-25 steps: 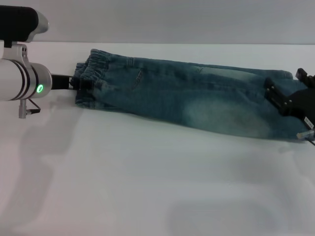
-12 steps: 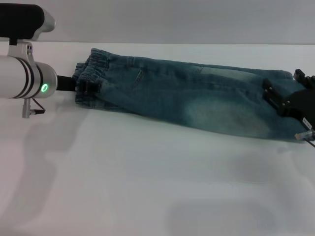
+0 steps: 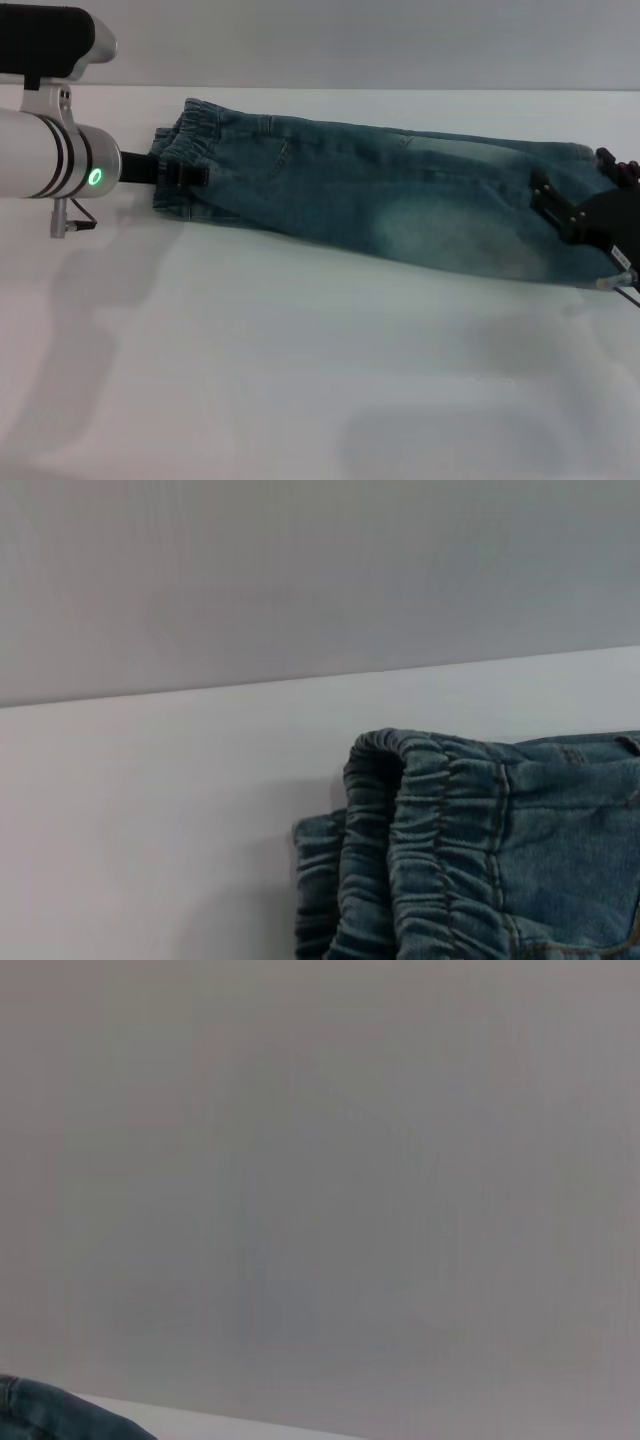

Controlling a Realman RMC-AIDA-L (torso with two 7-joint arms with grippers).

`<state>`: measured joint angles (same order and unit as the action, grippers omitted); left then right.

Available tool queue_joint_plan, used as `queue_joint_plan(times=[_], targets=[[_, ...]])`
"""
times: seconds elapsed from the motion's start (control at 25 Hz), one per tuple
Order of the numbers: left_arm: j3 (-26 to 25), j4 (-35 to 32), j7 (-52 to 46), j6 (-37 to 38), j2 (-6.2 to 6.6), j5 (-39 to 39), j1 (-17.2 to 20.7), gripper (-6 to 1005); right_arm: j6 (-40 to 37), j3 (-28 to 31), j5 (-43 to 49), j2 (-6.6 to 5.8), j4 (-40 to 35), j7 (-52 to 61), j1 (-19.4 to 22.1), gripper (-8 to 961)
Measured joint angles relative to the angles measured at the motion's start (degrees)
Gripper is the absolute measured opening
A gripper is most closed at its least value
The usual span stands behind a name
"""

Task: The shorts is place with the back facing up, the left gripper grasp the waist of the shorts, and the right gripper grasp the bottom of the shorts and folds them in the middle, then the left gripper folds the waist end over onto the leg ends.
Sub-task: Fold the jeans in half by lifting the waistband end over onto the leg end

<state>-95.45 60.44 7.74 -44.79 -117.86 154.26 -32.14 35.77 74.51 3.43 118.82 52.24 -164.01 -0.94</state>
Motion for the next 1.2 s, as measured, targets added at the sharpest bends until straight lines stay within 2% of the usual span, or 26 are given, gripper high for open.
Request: queue_joint_plan(times=[0.6, 1.2], targets=[[0.01, -2.2, 1.53, 1.72, -0.07, -2.2, -0.23, 848, 0.0, -0.3, 0.07, 0.0, 0.27, 0.0, -0.02, 746], [-0.17, -8.75, 4.39, 3.91, 0.0, -6.0, -3.67, 844, 0.01, -0.51, 0.09, -0.17, 0.5, 0.0, -0.02, 733]])
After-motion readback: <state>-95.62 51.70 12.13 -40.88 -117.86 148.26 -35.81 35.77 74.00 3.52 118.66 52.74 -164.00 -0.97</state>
